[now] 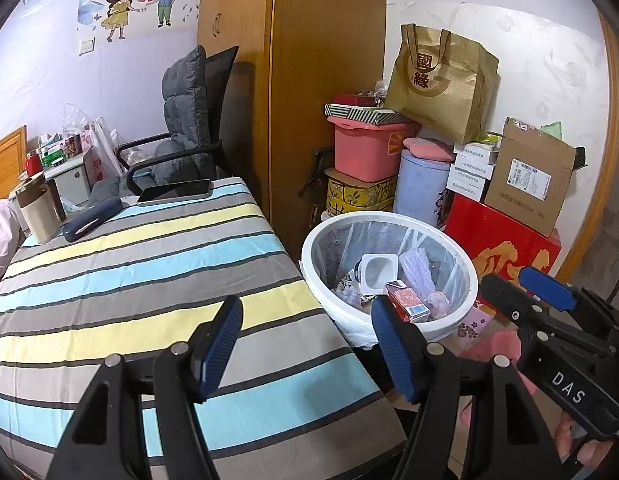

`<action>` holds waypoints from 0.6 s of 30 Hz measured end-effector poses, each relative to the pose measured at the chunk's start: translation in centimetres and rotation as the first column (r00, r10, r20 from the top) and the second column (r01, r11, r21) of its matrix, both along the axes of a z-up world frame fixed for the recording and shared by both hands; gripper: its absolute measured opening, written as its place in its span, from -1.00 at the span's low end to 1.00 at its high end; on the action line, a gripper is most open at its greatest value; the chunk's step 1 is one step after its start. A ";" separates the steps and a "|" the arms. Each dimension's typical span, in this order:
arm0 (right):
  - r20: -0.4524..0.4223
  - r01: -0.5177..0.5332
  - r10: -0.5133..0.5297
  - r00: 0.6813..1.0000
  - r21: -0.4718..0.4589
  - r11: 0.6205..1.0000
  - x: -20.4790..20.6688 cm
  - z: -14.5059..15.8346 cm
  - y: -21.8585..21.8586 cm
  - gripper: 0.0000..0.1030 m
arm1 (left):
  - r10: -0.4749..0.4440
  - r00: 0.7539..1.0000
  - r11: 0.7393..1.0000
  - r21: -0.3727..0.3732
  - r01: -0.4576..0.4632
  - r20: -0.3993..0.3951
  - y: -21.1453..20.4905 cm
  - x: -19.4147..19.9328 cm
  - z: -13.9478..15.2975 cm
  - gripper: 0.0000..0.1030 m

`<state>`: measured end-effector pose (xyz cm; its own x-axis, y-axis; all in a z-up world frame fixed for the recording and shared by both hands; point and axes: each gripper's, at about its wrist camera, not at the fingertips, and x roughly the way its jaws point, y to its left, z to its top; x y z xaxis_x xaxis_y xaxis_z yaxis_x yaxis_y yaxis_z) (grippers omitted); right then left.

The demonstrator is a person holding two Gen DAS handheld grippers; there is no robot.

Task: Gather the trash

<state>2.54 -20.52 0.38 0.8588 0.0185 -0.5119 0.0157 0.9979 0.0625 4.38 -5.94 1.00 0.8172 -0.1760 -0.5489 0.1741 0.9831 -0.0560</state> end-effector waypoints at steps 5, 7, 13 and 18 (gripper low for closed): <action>-0.001 0.003 -0.003 1.000 -0.001 1.000 0.0 0.1 0.0 0.13 | 0.005 1.000 1.000 0.000 -0.005 0.001 0.0 0.0 0.0 0.34; 0.001 0.003 -0.003 1.000 -0.002 1.000 -0.1 0.0 0.0 0.13 | 0.004 1.000 1.000 0.000 -0.004 0.002 0.0 0.0 0.0 0.34; 0.001 0.002 -0.002 1.000 -0.002 1.000 0.0 0.0 0.0 0.13 | 0.008 1.000 1.000 0.000 -0.008 0.001 0.1 0.1 0.0 0.34; -0.002 0.005 -0.005 1.000 0.002 1.000 -0.1 -0.1 0.0 0.13 | 0.012 1.000 1.000 0.000 -0.012 0.005 0.2 0.1 0.0 0.34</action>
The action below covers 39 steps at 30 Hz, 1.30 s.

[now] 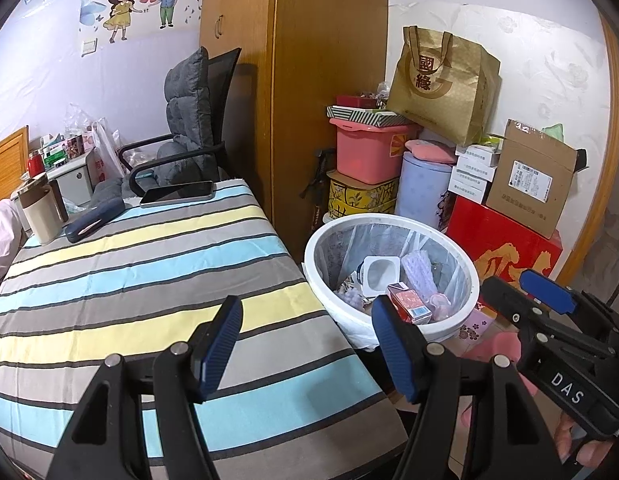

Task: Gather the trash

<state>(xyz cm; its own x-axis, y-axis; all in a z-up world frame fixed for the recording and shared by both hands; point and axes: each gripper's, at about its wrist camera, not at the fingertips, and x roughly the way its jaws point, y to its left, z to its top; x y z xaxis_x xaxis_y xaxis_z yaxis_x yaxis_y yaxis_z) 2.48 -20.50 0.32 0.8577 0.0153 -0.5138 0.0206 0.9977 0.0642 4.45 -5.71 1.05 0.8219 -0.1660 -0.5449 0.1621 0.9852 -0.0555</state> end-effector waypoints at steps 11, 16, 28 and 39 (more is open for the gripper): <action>-0.003 0.001 -0.001 1.000 0.002 1.000 0.1 -0.1 0.0 0.13 | -0.001 1.000 1.000 -0.004 0.001 -0.006 0.2 0.0 -0.1 0.35; -0.003 0.000 0.001 1.000 0.002 1.000 0.1 -0.1 0.0 0.13 | 0.000 1.000 1.000 -0.004 0.000 -0.004 0.2 0.0 -0.1 0.35; -0.002 -0.001 0.001 1.000 0.002 1.000 0.1 -0.1 0.0 0.13 | 0.005 1.000 1.000 0.007 -0.005 -0.003 0.2 0.1 0.1 0.35; -0.003 -0.002 0.002 1.000 0.002 1.000 0.1 -0.2 0.1 0.13 | 0.000 1.000 1.000 0.009 0.000 0.025 -0.1 -0.1 0.1 0.35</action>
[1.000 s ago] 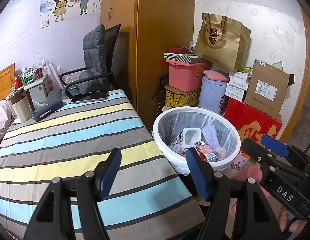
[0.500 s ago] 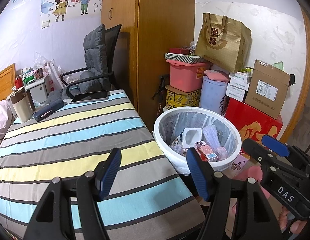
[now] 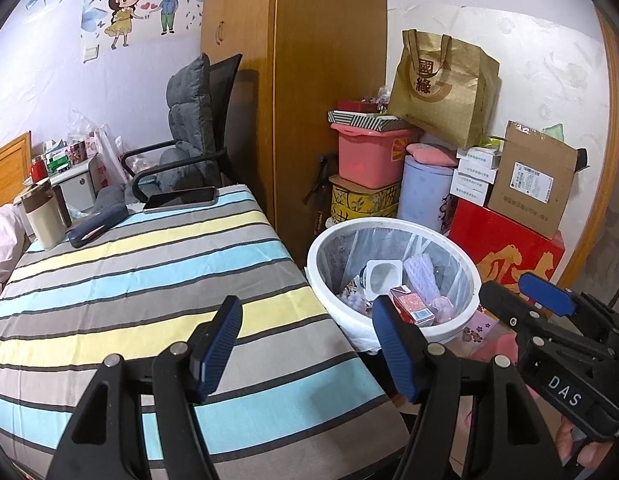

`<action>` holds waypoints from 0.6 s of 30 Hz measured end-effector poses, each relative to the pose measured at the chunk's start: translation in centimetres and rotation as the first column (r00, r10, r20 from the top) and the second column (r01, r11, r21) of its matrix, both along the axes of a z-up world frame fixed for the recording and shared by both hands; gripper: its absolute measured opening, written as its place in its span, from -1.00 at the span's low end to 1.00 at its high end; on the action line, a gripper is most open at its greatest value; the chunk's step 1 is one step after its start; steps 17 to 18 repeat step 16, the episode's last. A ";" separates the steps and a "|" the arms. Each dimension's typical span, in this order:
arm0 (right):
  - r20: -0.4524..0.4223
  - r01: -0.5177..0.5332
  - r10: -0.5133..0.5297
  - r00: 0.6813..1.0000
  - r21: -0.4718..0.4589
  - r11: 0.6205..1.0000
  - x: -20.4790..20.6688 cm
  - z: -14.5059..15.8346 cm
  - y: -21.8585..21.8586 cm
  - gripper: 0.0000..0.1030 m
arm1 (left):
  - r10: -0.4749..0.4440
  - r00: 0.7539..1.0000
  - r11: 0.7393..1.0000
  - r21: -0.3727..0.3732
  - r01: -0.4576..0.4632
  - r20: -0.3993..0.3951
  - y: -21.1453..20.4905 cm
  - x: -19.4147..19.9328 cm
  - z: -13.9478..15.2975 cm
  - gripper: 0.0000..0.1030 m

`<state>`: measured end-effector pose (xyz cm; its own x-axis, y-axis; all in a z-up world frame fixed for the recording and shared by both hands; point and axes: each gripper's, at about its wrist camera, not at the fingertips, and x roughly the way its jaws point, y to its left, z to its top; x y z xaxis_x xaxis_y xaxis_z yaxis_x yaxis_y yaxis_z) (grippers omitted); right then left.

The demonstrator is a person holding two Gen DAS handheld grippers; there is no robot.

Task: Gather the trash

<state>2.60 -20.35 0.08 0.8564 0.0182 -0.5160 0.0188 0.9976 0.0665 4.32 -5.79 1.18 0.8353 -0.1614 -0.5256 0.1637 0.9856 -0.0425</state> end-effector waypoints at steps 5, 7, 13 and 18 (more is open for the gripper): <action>0.001 -0.002 0.002 1.000 0.000 1.000 -0.1 -0.1 0.0 0.13 | 0.003 1.000 1.000 -0.007 -0.003 -0.001 0.1 0.0 0.0 0.35; 0.001 -0.002 0.002 1.000 -0.002 1.000 0.0 -0.1 0.1 0.13 | 0.004 1.000 1.000 -0.007 -0.004 -0.001 0.2 -0.1 0.0 0.35; -0.001 -0.003 0.003 1.000 0.000 1.000 -0.1 -0.1 0.1 0.13 | 0.000 1.000 1.000 -0.009 0.000 -0.001 0.2 -0.1 -0.1 0.35; -0.001 -0.004 0.004 1.000 -0.001 1.000 -0.1 -0.1 0.2 0.13 | -0.002 1.000 1.000 -0.006 0.002 -0.004 0.1 0.0 -0.2 0.35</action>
